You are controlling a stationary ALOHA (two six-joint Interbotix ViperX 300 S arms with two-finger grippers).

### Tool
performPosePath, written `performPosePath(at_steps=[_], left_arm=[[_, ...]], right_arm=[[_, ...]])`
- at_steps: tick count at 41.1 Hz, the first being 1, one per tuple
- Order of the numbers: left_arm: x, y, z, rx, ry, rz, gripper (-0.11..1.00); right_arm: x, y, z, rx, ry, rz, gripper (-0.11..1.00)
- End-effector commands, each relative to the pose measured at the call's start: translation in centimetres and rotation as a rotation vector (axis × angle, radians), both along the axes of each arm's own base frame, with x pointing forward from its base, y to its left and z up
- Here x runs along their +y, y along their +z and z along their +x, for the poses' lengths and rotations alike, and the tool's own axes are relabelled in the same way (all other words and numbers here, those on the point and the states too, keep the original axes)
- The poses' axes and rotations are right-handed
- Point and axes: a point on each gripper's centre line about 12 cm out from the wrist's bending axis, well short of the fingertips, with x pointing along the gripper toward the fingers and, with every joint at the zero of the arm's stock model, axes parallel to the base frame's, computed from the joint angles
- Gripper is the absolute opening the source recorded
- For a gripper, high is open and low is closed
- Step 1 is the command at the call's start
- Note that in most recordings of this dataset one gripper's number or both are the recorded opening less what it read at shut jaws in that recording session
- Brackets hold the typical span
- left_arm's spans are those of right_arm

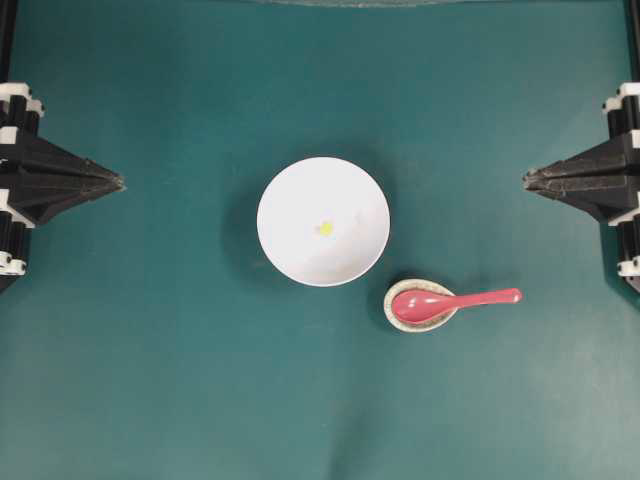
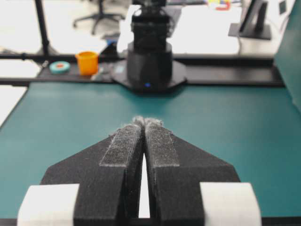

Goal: Scoop the yellow hexagonal prism block from the bowl with a spoon using the right arm.
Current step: 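Move the right gripper left toward the red spoon handle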

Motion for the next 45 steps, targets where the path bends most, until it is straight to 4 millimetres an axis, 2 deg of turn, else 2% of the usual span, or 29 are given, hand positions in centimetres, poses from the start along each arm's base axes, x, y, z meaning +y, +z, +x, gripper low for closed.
performPosePath(at_steps=[1,2,3,11,15,23,26,36,45], left_arm=[[0.1,1.7,0.3,-0.043,0.003,0.012,-0.01],[0.1,1.9,0.3,-0.049,0.003,0.015,-0.01],[0.1,1.9,0.3,-0.048,0.003,0.015,0.11],[0.1,1.8,0.3,-0.038,0.005,0.015,0.11],[0.1,1.7,0.3,-0.034,0.003,0.015,0.11],[0.1,1.7,0.3,-0.032,0.003,0.015,0.11],[0.1,1.7,0.3,-0.034,0.003,0.015,0.11],[0.1,1.8,0.3,-0.037,0.003,0.015,0.11],[0.1,1.7,0.3,-0.032,0.003,0.015,0.11]], right_arm=[[-0.1,1.0,0.1,-0.032,-0.003,-0.003,0.00],[-0.1,1.2,0.1,-0.046,-0.006,-0.003,0.00],[-0.2,1.2,0.1,-0.048,-0.008,-0.002,0.01],[-0.2,1.3,0.1,-0.052,-0.013,-0.004,0.09],[-0.2,1.2,0.1,-0.051,-0.012,-0.002,0.20],[-0.2,0.9,0.3,-0.037,-0.012,0.000,0.52],[-0.2,0.8,0.3,-0.034,-0.011,0.000,0.58],[-0.3,-0.1,0.9,-0.023,-0.013,0.007,0.58],[-0.2,-2.7,1.9,0.038,-0.009,0.018,0.58]])
